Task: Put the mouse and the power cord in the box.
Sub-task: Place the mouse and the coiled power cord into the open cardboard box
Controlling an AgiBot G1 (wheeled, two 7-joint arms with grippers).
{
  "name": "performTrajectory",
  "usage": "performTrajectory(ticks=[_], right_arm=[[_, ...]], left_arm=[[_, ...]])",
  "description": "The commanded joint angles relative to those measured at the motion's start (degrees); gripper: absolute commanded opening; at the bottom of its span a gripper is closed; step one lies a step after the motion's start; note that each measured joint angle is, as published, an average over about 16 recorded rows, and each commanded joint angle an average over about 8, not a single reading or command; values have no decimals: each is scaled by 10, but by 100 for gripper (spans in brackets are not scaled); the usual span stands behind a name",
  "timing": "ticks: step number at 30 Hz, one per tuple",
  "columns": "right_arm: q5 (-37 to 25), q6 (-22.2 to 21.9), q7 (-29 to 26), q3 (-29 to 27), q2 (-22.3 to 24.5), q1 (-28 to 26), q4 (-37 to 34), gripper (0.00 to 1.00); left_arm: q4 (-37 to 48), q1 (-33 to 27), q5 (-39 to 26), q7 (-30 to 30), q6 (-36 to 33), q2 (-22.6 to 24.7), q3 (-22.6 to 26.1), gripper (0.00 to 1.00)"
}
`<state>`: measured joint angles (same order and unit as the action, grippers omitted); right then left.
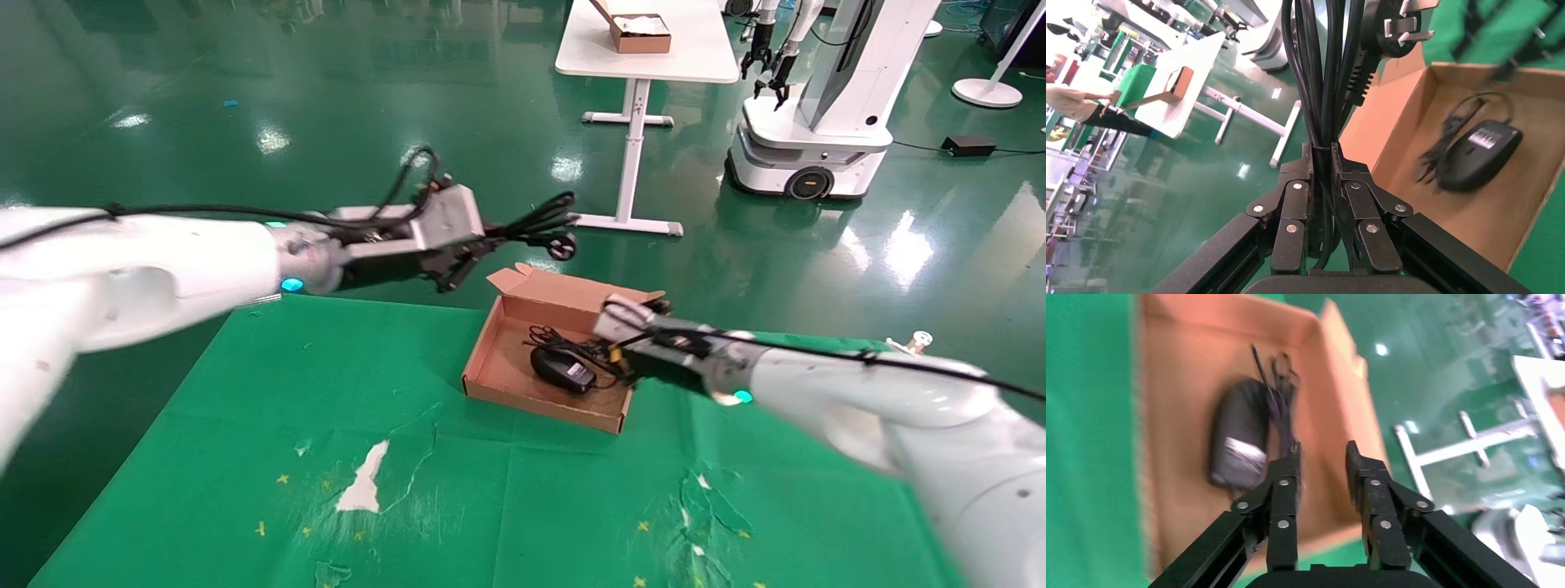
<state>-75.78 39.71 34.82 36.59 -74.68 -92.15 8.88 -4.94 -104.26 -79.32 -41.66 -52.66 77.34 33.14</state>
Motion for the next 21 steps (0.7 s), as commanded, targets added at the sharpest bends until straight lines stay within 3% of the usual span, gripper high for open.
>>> performTrajectory(ticks=[1, 6, 14, 17, 21], right_arm=[[4, -3, 10, -1, 5, -7, -9, 100], [6, 69, 53, -3, 71, -48, -7, 100], [20, 261, 89, -11, 196, -114, 5, 100], [19, 295, 92, -10, 218, -133, 2, 100], [16, 305, 94, -8, 224, -143, -5, 100]], left_arm=[[-9, 12, -1, -1, 15, 11, 0, 0], [-80, 66, 4, 37, 17, 15, 34, 0], [-168, 112, 45, 145, -5, 13, 110, 0], [-185, 118, 56, 182, 28, 13, 137, 0], [-199, 122, 62, 229, 96, 14, 175, 0]])
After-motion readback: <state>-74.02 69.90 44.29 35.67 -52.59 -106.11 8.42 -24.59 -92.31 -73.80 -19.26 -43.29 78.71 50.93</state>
